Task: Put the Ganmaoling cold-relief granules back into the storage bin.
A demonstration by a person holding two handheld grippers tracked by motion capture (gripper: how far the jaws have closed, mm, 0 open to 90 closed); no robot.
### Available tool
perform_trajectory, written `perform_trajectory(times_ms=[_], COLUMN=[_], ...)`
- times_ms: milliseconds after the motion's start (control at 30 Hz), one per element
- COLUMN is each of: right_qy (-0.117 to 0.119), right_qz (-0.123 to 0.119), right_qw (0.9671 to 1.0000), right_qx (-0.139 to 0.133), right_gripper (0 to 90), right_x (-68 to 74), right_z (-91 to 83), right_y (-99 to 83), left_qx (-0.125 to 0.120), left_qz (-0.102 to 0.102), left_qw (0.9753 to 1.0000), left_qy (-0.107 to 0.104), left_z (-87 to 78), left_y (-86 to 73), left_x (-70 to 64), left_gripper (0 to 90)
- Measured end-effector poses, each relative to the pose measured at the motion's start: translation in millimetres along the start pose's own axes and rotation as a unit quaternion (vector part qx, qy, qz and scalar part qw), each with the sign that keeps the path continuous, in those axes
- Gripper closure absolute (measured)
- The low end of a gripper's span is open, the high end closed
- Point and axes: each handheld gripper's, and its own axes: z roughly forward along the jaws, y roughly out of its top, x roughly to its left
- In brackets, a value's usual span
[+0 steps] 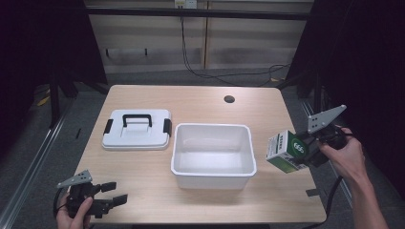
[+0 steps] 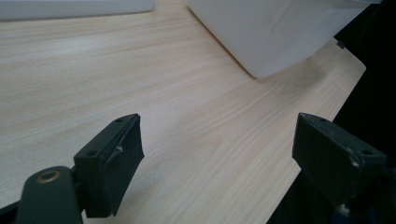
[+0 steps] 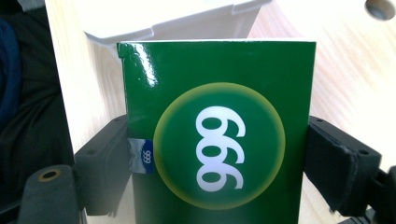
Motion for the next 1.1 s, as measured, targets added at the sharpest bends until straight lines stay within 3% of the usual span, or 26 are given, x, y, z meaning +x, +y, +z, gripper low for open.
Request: perform_trajectory(times_ms=[300, 500, 967, 1100], right_qy=[0.001, -0.003, -0.007, -0.01], right_qz=[0.008, 0.01, -0.017, -0.027], right_qw=[0.9987, 0.998, 0.9981, 0.9986], right_qx=[-0.051, -0.063, -0.059, -0.045], right_gripper=[15.9, 15.9, 15.9, 15.9], right_x=[-0.5, 0.1, 0.5, 1.6], right_z=[-12.3, -20.9, -25.4, -23.9], right_y=[-0.4, 5.1, 46.5, 60.3], left_qx=[0.001, 0.002, 0.0, 0.0], left_qz=[-0.001, 0.0, 0.0, 0.0], left_qw=[1.0, 1.0, 1.0, 1.0], left_qy=[0.0, -0.001, -0.002, -0.001], left_z=[0.5, 0.9, 0.2, 0.4], left_y=[-0.1, -0.2, -0.2, -0.1], left_x=[-0.3, -0.4, -0.3, -0.3], left_gripper=[16.2, 16.2, 16.2, 16.2])
